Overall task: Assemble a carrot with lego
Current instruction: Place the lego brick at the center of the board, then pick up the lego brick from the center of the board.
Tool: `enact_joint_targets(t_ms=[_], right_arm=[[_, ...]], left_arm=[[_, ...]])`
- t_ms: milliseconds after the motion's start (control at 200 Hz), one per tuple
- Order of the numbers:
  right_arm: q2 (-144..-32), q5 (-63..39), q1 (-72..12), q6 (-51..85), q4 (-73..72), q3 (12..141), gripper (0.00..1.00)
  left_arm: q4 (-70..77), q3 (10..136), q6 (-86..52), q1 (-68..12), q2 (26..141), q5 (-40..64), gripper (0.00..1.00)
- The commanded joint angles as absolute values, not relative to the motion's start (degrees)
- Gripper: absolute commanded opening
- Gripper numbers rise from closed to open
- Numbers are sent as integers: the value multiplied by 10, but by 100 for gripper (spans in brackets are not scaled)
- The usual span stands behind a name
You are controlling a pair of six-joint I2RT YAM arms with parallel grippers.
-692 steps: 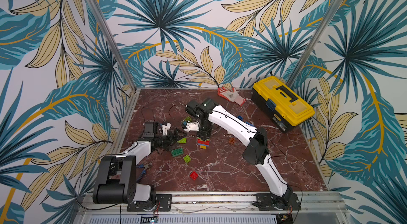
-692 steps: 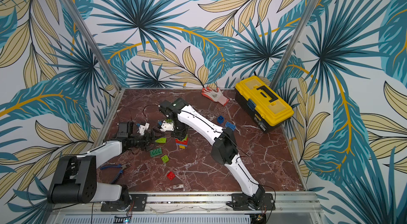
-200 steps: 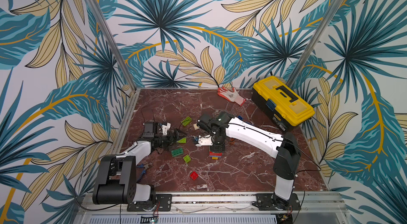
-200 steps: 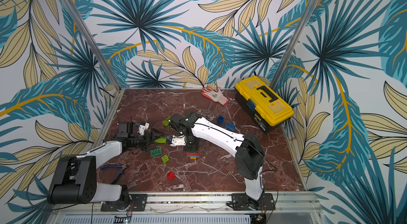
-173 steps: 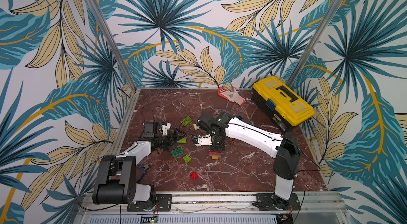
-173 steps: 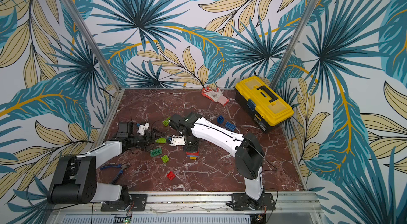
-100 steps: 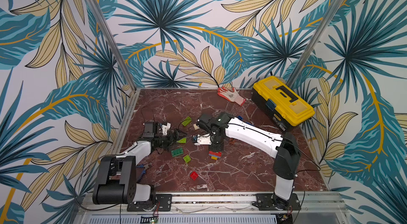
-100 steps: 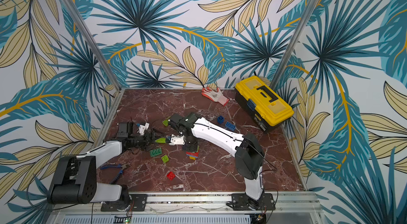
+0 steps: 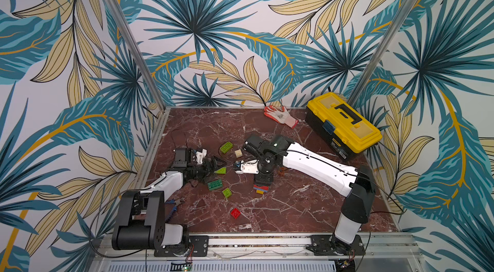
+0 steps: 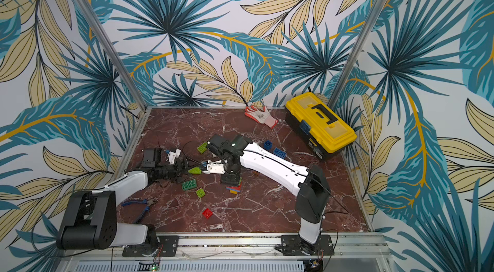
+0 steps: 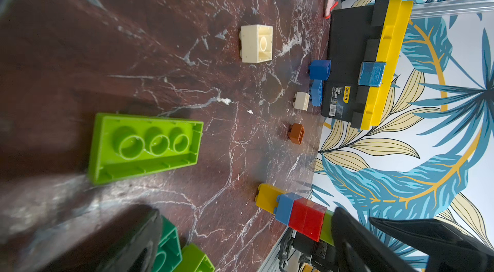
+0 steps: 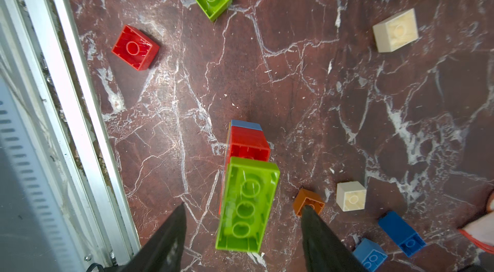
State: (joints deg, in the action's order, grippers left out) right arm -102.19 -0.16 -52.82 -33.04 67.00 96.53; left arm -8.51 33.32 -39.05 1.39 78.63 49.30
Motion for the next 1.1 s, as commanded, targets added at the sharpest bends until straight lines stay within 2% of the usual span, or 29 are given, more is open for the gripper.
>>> enact_joint_targets(t_ms=[0, 65, 70, 80, 100, 225, 330, 501, 666, 876, 951, 1061, 1096], right_arm=[[-992, -19, -527, -323, 651, 947, 73], [-971, -23, -527, -316, 638, 943, 79], [-969, -23, -527, -315, 636, 942, 87], [-965, -23, -527, -313, 633, 941, 96], [-956, -26, -527, -311, 627, 938, 99], [-900, -30, -511, -282, 590, 914, 99], [-859, -18, -476, -201, 558, 896, 99], [-819, 80, -418, -41, 525, 857, 99], [-788, 13, -343, 41, 487, 804, 99], [-732, 2, -308, 127, 370, 696, 99], [-729, 2, -303, 135, 369, 683, 99], [-712, 3, -293, 142, 352, 651, 99], [-707, 0, -288, 144, 346, 640, 99]], left_arm=[[-132, 365, -379, 13, 759, 462, 99], [-200, 393, -359, -6, 744, 417, 100], [-206, 396, -357, -9, 742, 414, 100], [-218, 401, -353, -13, 739, 403, 99], [-240, 414, -346, -25, 733, 382, 99], [-364, 474, -326, -103, 696, 271, 99], [-443, 489, -338, -157, 680, 209, 99], [-480, 442, -439, -219, 658, 151, 100], [-483, 422, -565, -261, 638, 108, 99], [-481, 451, -662, -289, 715, 83, 100], [-481, 474, -679, -300, 744, 71, 92], [-481, 509, -686, -311, 786, 61, 90], [-481, 517, -690, -312, 800, 62, 86]])
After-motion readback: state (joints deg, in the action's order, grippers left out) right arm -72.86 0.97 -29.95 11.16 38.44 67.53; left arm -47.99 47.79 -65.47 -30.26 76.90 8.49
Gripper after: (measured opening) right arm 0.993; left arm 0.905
